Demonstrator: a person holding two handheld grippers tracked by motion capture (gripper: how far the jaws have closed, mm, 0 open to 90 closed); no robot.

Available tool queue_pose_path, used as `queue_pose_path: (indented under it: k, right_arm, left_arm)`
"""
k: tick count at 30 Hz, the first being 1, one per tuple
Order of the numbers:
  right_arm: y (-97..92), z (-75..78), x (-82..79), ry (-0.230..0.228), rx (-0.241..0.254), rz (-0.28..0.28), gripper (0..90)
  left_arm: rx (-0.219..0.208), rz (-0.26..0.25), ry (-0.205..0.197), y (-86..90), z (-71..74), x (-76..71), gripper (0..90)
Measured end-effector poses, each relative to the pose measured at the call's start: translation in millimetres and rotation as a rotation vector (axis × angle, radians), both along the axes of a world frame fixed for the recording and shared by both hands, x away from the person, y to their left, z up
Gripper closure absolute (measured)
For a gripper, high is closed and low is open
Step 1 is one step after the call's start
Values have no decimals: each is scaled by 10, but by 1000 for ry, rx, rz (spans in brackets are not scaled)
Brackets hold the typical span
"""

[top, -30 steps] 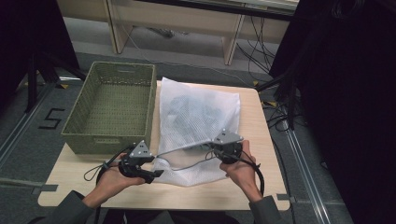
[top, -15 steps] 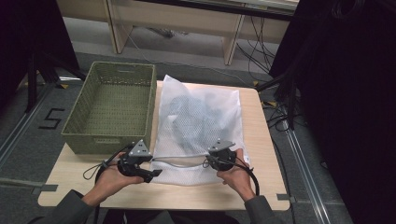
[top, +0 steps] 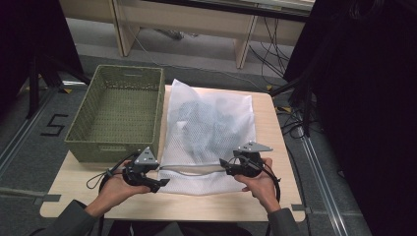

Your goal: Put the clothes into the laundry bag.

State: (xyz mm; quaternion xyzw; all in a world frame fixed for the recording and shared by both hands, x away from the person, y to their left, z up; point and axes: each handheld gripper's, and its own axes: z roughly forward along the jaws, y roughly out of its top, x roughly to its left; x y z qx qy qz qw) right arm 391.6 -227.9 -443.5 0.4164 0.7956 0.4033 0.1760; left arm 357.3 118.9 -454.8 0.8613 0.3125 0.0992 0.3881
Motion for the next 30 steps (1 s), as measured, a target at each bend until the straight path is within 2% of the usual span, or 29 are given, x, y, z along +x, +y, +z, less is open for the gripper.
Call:
queue_pose_path:
  k: [1, 3, 4, 6, 7, 10, 11, 12, 14, 17, 18, 19, 20, 23, 24, 25, 27, 28, 30]
  right_arm:
    - [0, 0, 0, 0, 0, 0, 349]
    - [-61, 23, -8, 1, 60, -6, 334]
    - [-57, 33, -37, 28, 83, -29, 331]
    - [-97, 35, -34, 17, 79, -17, 321]
    - [-97, 37, -52, 35, 87, -27, 318]
    - [-138, 33, -53, 25, 70, -14, 309]
    - [-136, 29, -57, 16, 83, -17, 307]
    - [-138, 41, -75, 36, 89, -24, 305]
    - [-163, 53, -75, 23, 95, -15, 299]
    - [-189, 64, -99, -12, 101, -15, 297]
    - [-189, 64, -99, -12, 101, -15, 297]
    - [-191, 69, -118, 9, 108, -17, 296]
    - [-204, 63, -129, -8, 98, -16, 295]
    - [-222, 59, -185, 6, 96, -26, 291]
    - [-242, 59, -182, -6, 89, -17, 291]
    - [-238, 57, -202, 9, 100, -22, 291]
    - [-236, 52, -231, 11, 117, -26, 289]
    - [-259, 47, -219, -22, 100, -9, 288]
    - [-255, 49, -248, 5, 109, -4, 288]
  left_arm:
    - [0, 0, 0, 0, 0, 0, 323]
    - [1, -4, 2, 11, -3, 3, 321]
    - [1, 0, 4, 13, -5, 1, 320]
    - [4, 5, 3, 28, -10, -2, 318]
    - [0, 4, 9, 31, -15, 0, 317]
    - [6, 1, 4, 43, -13, 3, 314]
    - [4, 1, 4, 50, -16, 1, 312]
    - [3, -1, 6, 53, -19, 1, 310]
    - [9, -6, 5, 64, -18, -2, 307]
    - [-9, -13, 7, 73, -21, -9, 298]
    - [-9, -13, 7, 73, -21, -9, 295]
    - [-8, -16, 3, 78, -19, -11, 295]
    - [-11, -14, 3, 83, -20, -12, 288]
    - [-11, -13, 0, 99, -18, -13, 275]
    - [-12, -20, -1, 110, -21, -13, 272]
    - [-17, -16, 0, 111, -23, -18, 269]
    - [-17, -20, -1, 117, -24, -19, 254]
    - [-22, -22, 1, 120, -25, -25, 248]
    - [-33, -21, 3, 125, -26, -30, 231]
